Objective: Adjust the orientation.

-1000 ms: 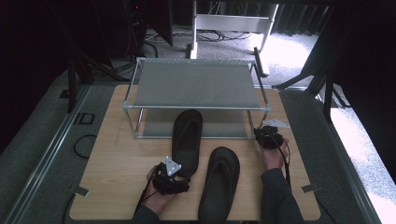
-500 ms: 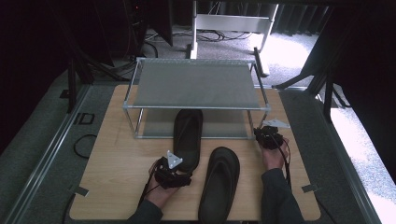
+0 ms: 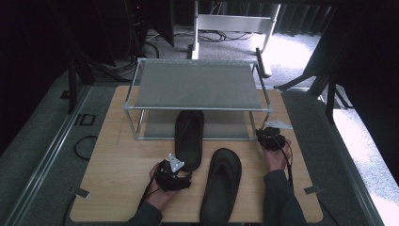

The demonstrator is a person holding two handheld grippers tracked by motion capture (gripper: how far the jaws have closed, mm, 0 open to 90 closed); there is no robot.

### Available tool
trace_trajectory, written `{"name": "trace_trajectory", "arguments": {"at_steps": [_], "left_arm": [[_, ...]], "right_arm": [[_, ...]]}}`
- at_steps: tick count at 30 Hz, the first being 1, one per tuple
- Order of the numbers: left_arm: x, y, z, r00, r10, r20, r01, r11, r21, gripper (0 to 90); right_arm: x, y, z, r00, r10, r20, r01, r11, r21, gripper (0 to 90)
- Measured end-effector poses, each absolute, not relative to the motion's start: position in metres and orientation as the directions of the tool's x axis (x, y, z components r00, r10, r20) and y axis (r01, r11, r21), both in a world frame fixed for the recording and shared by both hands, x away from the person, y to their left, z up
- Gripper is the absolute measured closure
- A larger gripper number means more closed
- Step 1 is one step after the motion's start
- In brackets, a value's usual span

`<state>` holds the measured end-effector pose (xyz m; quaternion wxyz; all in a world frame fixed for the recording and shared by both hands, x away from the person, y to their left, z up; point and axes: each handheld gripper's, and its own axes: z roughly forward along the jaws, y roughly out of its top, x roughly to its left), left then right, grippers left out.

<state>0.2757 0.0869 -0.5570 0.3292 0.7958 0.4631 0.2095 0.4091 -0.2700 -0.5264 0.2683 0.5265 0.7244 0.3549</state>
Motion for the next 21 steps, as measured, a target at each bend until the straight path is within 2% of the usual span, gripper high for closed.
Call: {"name": "trace_trajectory", "arguments": {"at_steps": [8,13,21], "left_arm": [[0.284,0.082,-0.55,0.483,0.875,0.024,0.591,-0.346,0.729,24.4],[0.281,0.087,-0.55,0.512,0.859,-0.017,0.585,-0.334,0.739,18.5],[0.289,0.086,-0.548,0.504,0.864,-0.007,0.588,-0.337,0.736,19.6]], "right_arm": [[0.409,-0.27,-0.527,-0.304,0.953,-0.015,0.569,0.195,0.799,81.2],[0.409,-0.27,-0.527,-0.302,0.953,-0.016,0.568,0.194,0.8,81.2],[0.409,-0.27,-0.527,-0.301,0.953,-0.017,0.568,0.194,0.8,81.1]]}}
